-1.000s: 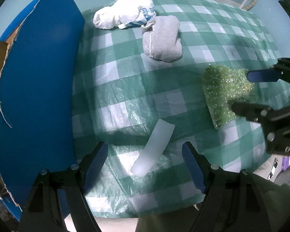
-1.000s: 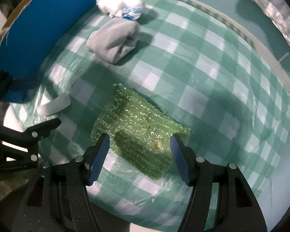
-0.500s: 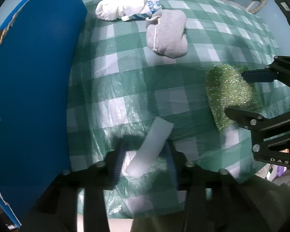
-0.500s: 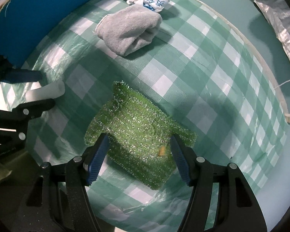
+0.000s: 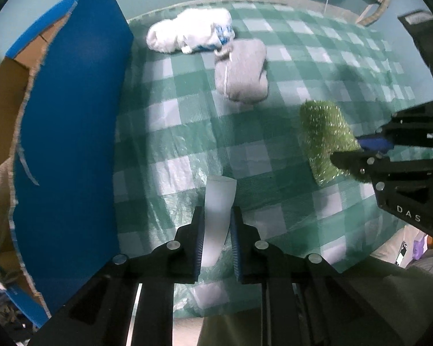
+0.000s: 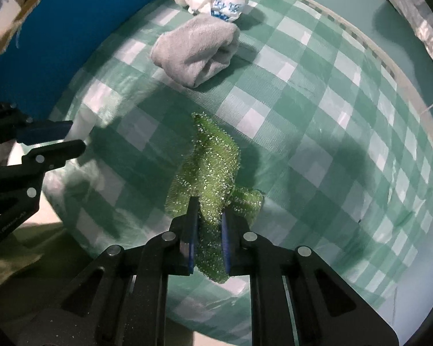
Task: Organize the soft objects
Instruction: 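Grasp the green scrubber pad with the right tool while the left tool grasps the white foam tube, then carry the scrubber pad and foam tube into the box and open both tools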
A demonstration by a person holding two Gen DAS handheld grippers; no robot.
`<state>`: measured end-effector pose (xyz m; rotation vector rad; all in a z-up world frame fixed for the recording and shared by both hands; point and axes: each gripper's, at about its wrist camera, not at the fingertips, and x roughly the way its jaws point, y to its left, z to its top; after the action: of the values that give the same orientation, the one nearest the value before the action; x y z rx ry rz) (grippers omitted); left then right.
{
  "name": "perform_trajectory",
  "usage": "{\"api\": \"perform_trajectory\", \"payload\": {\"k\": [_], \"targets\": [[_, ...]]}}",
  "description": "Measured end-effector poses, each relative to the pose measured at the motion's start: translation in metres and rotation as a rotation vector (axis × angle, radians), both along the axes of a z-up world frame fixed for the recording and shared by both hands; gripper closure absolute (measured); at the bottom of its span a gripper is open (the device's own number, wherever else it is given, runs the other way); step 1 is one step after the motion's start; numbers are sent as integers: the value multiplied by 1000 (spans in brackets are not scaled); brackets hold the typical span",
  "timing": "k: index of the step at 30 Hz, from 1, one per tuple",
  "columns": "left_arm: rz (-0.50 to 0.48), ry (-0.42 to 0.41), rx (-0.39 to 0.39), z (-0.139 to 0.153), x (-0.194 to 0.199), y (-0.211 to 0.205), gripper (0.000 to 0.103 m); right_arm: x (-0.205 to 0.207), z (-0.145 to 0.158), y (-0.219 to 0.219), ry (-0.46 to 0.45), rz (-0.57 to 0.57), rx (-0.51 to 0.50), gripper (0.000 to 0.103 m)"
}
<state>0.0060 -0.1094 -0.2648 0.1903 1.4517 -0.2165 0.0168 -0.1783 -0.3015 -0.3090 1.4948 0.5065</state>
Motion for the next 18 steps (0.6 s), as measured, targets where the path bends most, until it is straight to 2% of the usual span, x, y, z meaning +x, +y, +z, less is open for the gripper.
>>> {"api": "perform_trajectory", "payload": {"k": [6,12,18], "targets": [[6,-30,-16,27,-2,14,86,2,20,-12,-3,-54,34,91],[15,-56,-30,46,-9,8,86,8,56,-23,-35,-77,37,91],[22,-81,-37,66,-8,13,86,10,68,-23,-55,-122,62,91]]}}
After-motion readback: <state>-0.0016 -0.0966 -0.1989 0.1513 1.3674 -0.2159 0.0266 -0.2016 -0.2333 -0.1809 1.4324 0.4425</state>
